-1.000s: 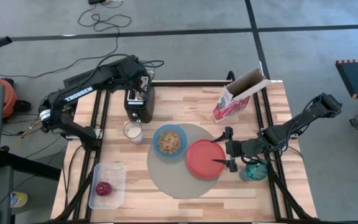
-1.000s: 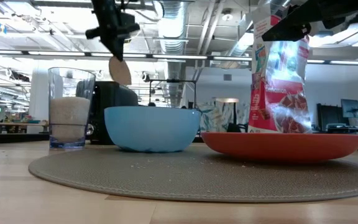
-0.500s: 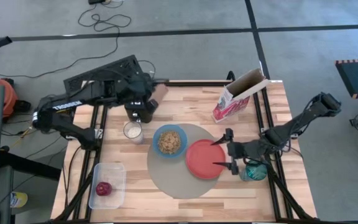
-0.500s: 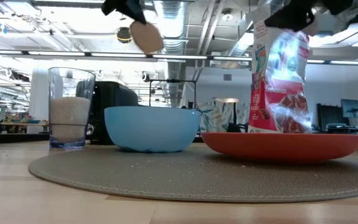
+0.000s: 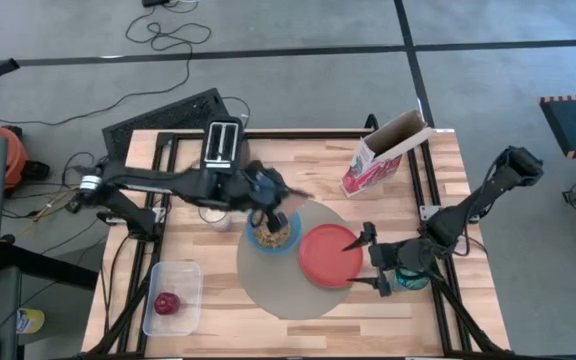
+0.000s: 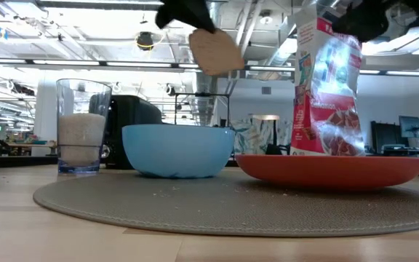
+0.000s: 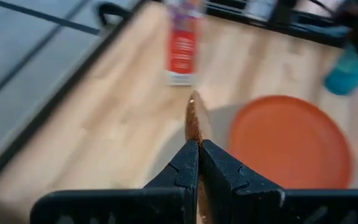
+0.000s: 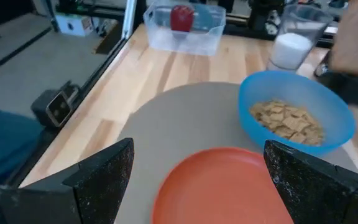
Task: Arrange a breakfast setting
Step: Put the toasted bread on the orange plate
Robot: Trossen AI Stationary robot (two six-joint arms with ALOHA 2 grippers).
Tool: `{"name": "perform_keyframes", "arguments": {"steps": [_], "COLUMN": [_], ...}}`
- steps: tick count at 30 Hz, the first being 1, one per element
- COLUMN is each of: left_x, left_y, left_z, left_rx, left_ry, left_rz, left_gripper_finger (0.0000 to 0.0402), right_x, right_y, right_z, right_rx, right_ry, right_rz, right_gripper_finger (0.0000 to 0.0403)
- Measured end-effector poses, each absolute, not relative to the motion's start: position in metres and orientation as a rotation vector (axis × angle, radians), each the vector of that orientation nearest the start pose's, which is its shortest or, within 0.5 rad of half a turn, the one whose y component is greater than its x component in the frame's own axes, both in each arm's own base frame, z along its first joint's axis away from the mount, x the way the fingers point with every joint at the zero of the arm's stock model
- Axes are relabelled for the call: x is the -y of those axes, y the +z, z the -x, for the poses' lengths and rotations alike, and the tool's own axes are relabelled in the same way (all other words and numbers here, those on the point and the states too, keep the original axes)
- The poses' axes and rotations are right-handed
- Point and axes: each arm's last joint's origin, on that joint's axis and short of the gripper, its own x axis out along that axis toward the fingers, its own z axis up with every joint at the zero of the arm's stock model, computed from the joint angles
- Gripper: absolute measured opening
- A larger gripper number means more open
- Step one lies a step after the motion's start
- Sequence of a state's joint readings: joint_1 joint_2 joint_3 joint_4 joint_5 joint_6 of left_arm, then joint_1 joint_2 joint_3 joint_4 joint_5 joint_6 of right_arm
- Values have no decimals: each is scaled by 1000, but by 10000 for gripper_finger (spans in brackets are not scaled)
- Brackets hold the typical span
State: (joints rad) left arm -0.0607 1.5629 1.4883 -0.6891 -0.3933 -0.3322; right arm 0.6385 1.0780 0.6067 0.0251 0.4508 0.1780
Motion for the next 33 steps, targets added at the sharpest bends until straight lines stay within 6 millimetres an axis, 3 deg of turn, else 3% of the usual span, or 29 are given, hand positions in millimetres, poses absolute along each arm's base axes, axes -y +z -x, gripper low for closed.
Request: {"name": "perform_keyframes", "arguments": {"steps": [9,21,25,29,33], "left_x": [42,53,56,51,42], "left_y": [297,219,191,170,166], "left_z": [-384,-446,-460,-465,-464], "left_rx": [-705,-654,-654,-687,-708], "left_ry": [224,7,-81,-44,9], "left_rz": [177,233,245,237,173], "left_gripper_finger": [2,2,2,2,2], "right_x": [-140,-143,-143,-142,-141], "right_y": [241,242,242,242,241], "right_z": [-177,-173,-173,-174,-175], "right_rx": [-371,-358,-363,-366,-368], "right_ry": [232,239,236,225,218], "right_rz": [53,53,60,61,61], "right_gripper_finger": [385,385,385,385,385]}}
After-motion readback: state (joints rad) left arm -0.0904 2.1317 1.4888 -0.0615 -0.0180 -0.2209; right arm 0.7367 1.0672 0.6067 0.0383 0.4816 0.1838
